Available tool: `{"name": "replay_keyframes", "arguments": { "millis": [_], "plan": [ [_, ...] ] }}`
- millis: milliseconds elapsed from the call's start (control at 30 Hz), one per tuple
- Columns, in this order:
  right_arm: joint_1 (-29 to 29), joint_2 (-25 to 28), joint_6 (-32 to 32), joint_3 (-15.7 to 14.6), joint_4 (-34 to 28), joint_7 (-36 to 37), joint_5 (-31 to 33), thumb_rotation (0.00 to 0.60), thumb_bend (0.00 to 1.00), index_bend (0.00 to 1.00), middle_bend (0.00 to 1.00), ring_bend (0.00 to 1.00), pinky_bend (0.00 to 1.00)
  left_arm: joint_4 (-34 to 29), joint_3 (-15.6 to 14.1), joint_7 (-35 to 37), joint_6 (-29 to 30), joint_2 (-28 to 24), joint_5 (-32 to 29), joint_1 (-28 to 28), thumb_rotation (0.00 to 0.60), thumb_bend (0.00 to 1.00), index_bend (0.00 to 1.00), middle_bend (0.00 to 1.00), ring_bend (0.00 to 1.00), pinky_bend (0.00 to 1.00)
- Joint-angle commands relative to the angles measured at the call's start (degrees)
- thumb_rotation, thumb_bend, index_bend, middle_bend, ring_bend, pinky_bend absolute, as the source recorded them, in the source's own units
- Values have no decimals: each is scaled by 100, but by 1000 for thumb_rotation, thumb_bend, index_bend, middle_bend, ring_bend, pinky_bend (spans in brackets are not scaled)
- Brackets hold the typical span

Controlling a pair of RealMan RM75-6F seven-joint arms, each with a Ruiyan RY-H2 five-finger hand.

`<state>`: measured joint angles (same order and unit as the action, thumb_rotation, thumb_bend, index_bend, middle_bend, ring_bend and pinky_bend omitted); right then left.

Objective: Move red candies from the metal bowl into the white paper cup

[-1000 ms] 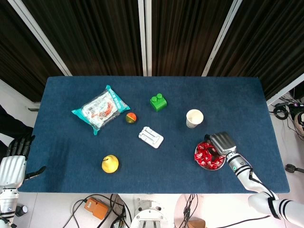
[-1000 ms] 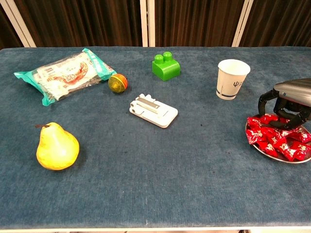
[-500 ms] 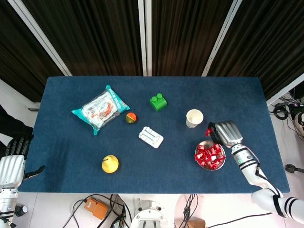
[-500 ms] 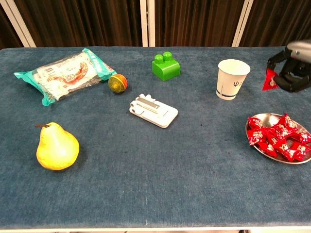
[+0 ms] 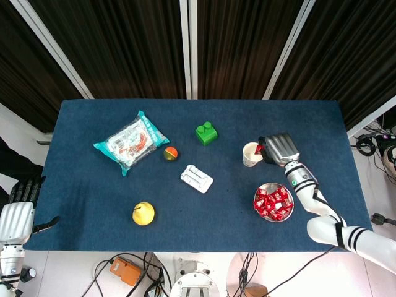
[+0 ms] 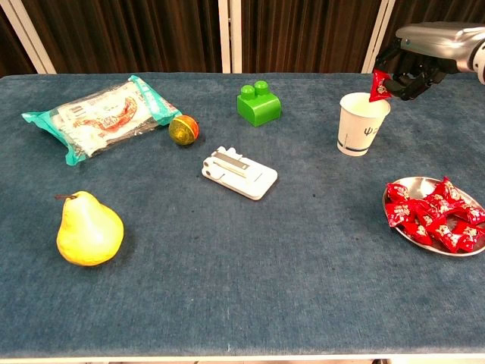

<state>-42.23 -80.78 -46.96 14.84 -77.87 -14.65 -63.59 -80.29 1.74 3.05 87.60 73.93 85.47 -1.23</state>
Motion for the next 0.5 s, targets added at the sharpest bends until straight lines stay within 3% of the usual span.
{"name": "replay_keyframes", "arguments": {
  "millis": [33, 267, 500],
  "plan": [
    [-58, -88, 31, -41, 63, -59, 76, 600, 670, 570, 931, 1000, 1000, 12, 1, 10, -10, 3, -13, 1, 600, 0, 0, 0, 0, 0],
    [-60, -110, -70, -110, 117, -48, 129, 600, 537, 486, 931, 1000, 1000, 53, 7, 33, -39, 19, -25, -11, 600, 0, 0, 0, 0, 0],
    [134, 41, -604, -120, -175, 296, -246, 600, 492, 455, 931, 998, 1000, 63, 23, 47, -38, 42, -25, -24, 600, 0, 0, 0, 0, 0]
  ]
}}
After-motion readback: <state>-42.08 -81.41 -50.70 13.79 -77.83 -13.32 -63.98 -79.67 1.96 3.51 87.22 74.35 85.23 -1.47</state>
